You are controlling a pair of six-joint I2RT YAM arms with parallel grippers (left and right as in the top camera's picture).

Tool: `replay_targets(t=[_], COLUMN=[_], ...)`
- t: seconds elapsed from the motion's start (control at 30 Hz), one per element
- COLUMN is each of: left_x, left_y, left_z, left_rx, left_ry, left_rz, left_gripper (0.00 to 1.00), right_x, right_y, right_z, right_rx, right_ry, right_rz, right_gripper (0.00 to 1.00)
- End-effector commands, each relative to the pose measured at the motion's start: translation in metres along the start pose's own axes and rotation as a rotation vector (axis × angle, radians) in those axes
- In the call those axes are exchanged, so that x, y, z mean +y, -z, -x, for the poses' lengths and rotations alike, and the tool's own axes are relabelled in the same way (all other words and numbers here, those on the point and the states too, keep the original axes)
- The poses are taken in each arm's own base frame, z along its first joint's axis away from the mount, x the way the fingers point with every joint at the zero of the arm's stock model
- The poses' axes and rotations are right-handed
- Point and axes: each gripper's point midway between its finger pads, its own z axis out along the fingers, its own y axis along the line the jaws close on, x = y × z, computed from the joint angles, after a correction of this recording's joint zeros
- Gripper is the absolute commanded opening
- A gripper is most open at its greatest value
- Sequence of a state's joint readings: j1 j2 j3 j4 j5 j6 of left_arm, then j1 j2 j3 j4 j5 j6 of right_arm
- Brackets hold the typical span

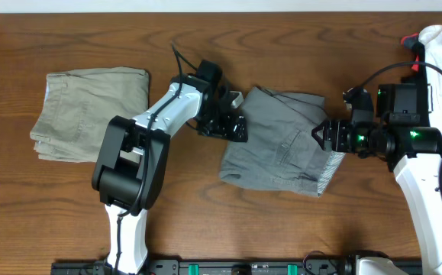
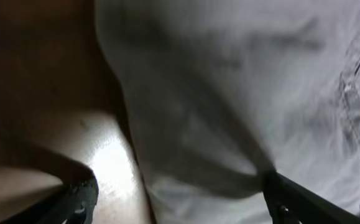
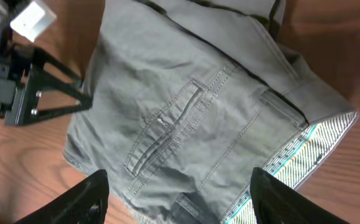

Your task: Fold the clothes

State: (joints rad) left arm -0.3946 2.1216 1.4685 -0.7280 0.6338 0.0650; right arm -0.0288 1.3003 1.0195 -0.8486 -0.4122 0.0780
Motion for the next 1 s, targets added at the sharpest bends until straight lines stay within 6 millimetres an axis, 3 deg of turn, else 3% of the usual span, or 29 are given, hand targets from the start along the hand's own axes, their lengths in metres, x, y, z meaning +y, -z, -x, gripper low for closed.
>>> replay_targets(t=[0.0,0.23,0.37,0.57,0.63,0.67,0.83,0.97], left_x=[0.002,-0.023,-0.032,-0.046,-0.050,-0.051,-0.068,-0.088], left_y=[-0.020,-0.029,-0.034,-0.042,-0.043,-0.041,-0.009,0.055], left_z=[-0.001,0.013,0.011,0.005,0.003,0.003,0.007,0.024], left_rx=[0.021,-0.028,-0.018,0.007,0.015,0.018,0.014,-0.090], left_ry=[-0.008,-0.078,-0.098,-0.122,-0.109,-0.097,-0.087,-0.141], left_rz=[-0.061,-0.172,-0.177,-0.183,-0.183,-0.183,-0.177,-0.103], left_gripper=[0.87,0.84,0.63,0.15,0.06,0.06,0.06,0.06], right_x=[0.002,0.000,0.000,0.000,0.000,0.000,0.000,-0.008], right_y=[0.004,0.004,0.004,0.004,0.004,0.004,0.004,0.005], right_z=[0.002,-0.001,-0.001,-0.001,-0.001,-0.001,-0.003,-0.003], right_rx=[-0.010,0.001,0.001,0.001,0.001,0.001,0.008,0.006], right_ry=[0.015,0.029,0.028,0.028,0.028,0.028,0.026,0.024], right_rz=[0.012,0.000,0.000,0.000,0.000,0.000,-0.001,-0.046], right_gripper=[0.71,0.70,0.68,0.68,0.67,0.67,0.67,0.66])
